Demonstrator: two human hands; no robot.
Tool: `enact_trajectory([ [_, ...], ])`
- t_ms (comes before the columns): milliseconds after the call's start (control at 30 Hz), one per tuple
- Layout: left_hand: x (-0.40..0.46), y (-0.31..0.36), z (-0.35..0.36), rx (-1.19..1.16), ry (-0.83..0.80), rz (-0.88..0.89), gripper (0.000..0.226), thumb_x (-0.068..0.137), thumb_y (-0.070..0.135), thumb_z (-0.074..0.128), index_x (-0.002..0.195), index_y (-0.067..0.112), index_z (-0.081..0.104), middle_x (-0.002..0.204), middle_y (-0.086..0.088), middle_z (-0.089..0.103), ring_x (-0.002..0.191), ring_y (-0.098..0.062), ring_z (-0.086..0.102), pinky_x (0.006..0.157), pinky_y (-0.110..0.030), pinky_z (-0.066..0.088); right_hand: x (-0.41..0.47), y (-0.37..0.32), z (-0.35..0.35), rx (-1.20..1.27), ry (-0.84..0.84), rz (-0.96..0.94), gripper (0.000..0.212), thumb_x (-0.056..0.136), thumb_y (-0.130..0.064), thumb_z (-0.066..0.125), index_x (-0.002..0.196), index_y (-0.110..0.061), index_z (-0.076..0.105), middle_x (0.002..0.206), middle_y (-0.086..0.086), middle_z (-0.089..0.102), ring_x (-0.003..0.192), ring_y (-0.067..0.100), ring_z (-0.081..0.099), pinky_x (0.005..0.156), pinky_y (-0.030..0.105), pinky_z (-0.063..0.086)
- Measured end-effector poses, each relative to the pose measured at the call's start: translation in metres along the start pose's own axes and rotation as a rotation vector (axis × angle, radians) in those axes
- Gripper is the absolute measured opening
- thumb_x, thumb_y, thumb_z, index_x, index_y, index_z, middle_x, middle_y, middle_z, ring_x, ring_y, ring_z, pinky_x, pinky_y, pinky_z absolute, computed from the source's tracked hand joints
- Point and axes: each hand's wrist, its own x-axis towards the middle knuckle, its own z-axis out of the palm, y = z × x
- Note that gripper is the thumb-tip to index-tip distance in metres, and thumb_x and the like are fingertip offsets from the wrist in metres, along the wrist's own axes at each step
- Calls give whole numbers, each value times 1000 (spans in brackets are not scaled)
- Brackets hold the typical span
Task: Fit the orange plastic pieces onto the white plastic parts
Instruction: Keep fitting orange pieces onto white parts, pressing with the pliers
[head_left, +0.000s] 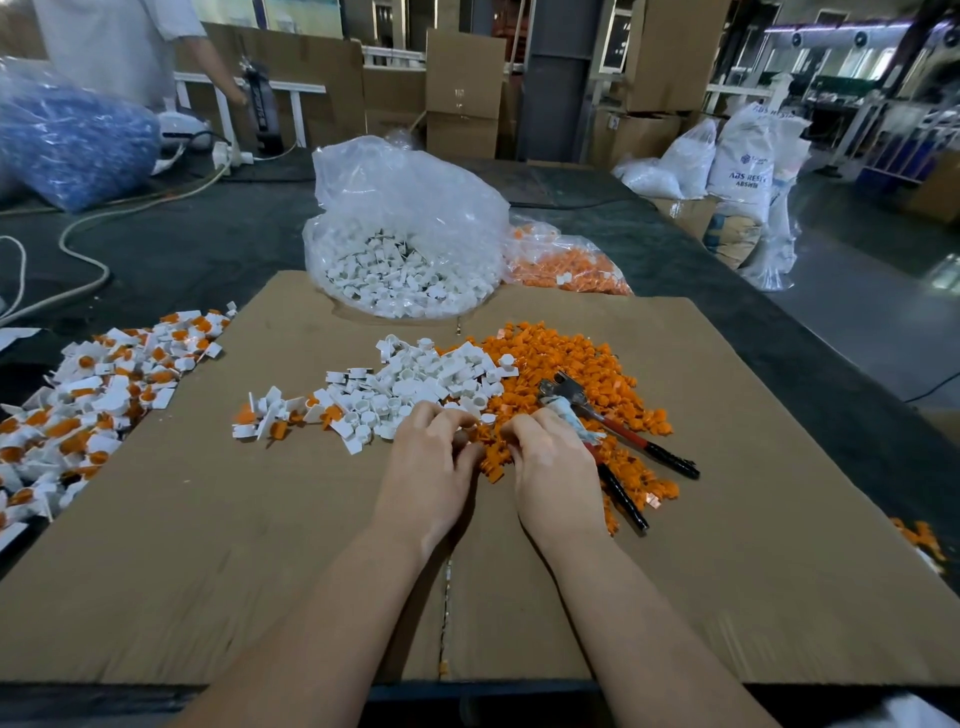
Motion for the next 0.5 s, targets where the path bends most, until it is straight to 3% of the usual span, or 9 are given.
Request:
enact_trajectory([
  [100,0,-1,1,63,43,2,26,91,19,57,115,12,63,101,2,45,102,-16,44,80,-9,22,0,0,0,-6,-2,-2,15,81,5,62,90,-7,65,89,7,61,85,22,57,72,33,51],
  [267,0,-3,4,185,6,20,34,97,18,43,130,15,54,125,-5,50,113,-23,39,90,-19,25,0,0,0,-9,1,4,16,80,7,62,88,-7,65,86,7,60,83,22,57,71,32,51],
  [500,0,-3,3,143,4,18,27,96,19,48,116,11,64,115,-8,52,107,-21,45,85,-14,25,-1,1,1,-19,-27,0,16,86,2,58,95,-10,64,93,5,59,90,18,54,77,28,47],
])
